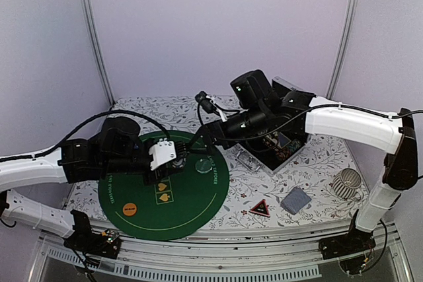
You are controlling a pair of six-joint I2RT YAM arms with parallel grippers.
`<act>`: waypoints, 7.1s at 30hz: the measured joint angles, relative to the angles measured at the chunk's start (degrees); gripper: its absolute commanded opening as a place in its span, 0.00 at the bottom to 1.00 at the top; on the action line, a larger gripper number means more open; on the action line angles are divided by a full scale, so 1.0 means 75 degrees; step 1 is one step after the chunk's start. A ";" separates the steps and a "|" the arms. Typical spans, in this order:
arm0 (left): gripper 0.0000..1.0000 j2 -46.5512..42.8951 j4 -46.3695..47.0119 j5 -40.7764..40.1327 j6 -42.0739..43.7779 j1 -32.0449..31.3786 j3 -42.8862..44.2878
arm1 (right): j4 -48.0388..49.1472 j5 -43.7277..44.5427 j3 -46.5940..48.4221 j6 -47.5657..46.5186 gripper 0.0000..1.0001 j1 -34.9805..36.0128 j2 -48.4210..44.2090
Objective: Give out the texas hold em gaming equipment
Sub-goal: Pass from the right arm to the left, then place the poker chips pile at the small blind area, then pick up the pile of poker chips from the chip case.
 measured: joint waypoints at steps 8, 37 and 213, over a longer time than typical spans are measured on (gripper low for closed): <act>0.00 0.0006 -0.0312 0.0105 -0.1087 0.0688 0.0067 | 0.0102 0.0804 -0.0871 0.0009 0.99 -0.0332 -0.1239; 0.00 0.4535 0.2063 -0.2640 -0.6595 0.5010 -0.0303 | -0.0076 0.1542 -0.3354 0.0373 0.99 -0.0350 -0.3643; 0.98 0.1690 0.0242 0.0766 -0.4520 0.5386 0.1151 | -0.3695 0.7274 0.4252 -0.3299 0.49 -0.3127 0.5400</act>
